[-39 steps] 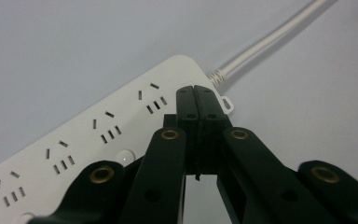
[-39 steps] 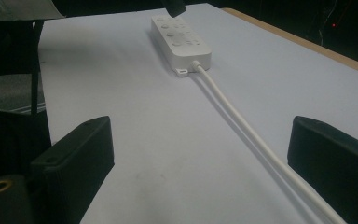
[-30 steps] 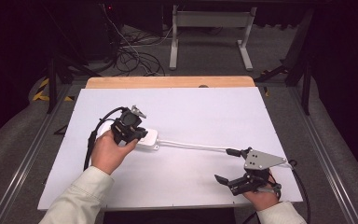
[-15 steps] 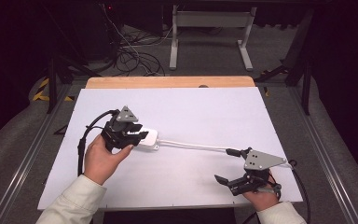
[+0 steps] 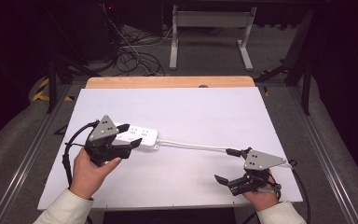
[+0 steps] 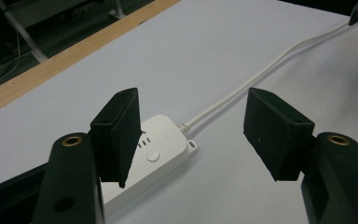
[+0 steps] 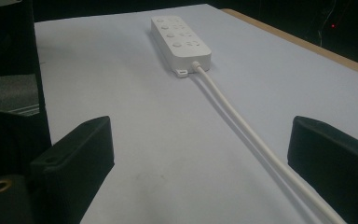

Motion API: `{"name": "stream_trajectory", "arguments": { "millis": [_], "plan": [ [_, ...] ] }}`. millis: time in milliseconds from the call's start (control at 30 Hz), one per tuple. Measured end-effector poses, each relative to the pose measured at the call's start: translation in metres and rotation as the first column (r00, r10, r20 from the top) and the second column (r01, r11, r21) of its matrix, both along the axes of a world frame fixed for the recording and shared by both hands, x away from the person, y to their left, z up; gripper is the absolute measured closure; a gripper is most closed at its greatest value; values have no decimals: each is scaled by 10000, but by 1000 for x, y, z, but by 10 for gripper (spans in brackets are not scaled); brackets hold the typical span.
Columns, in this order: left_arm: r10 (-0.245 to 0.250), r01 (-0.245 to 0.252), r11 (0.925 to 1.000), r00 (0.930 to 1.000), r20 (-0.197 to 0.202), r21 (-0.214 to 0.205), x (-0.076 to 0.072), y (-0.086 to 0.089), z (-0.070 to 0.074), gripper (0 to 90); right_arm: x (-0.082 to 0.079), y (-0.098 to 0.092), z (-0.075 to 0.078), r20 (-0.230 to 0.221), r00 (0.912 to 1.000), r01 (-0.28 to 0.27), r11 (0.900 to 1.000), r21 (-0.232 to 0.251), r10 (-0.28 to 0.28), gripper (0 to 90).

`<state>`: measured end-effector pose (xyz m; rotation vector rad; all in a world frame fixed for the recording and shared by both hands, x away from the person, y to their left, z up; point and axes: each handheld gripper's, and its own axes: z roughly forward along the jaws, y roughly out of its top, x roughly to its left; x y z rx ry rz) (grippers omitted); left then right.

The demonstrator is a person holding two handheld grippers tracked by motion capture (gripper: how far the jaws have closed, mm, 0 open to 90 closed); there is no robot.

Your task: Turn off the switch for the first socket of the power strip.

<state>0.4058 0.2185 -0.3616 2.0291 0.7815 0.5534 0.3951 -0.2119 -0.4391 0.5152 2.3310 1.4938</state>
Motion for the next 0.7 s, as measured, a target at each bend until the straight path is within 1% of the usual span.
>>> {"name": "stream_trajectory", "arguments": {
  "millis": [33,67,100,133,200,267,333,367,400,433,500,633,667,700],
  "plan": [
    [53,-51,10000,9999,138,-82,-4,3,-3,333,0,0,0,7,10000,1,10000,3,-1,76],
    [53,-51,10000,9999,138,-82,-4,3,-3,317,0,0,0,7,10000,1,10000,3,-1,76],
    [52,-49,9999,9998,195,-130,-6,4,-5,317,0,0,0,17,10000,9,10000,7,-9,75],
    [41,-34,9997,9996,283,-239,-9,7,-9,289,0,0,0,30,10000,16,10000,15,-16,74],
    [54,-44,9995,9995,312,-318,-11,8,-11,271,0,0,0,34,10000,21,10000,18,-21,74],
    [21,1,9983,9993,374,-590,-15,12,-15,261,0,0,0,33,10000,15,10000,19,-15,74],
    [-17,66,9968,9982,605,-800,-20,16,-20,244,0,0,0,29,10000,7,10000,16,-7,74],
    [-17,66,9968,9982,605,-800,-20,16,-20,236,0,0,0,29,10000,7,10000,16,-7,74],
    [-95,157,9974,9961,879,-703,-24,17,-24,227,0,0,0,40,10000,17,10000,-7,-17,74],
    [-141,211,9973,9949,996,-697,-26,18,-26,223,0,0,0,44,10000,19,10000,-7,-19,74],
    [-190,272,9967,9942,1057,-761,-28,19,-29,218,0,0,0,44,10000,14,10000,7,-14,74],
    [-220,348,9928,9936,1111,-1148,-34,23,-38,199,-1,1,0,59,10000,2,10000,-2,-2,74],
    [-222,358,9930,9925,1198,-1129,-35,24,-40,195,-1,1,0,62,10000,-7,10000,-9,7,74],
    [-226,365,9921,9931,1149,-1201,-36,25,-42,195,-1,1,0,62,10000,-7,10000,-9,7,74]
  ]
}}
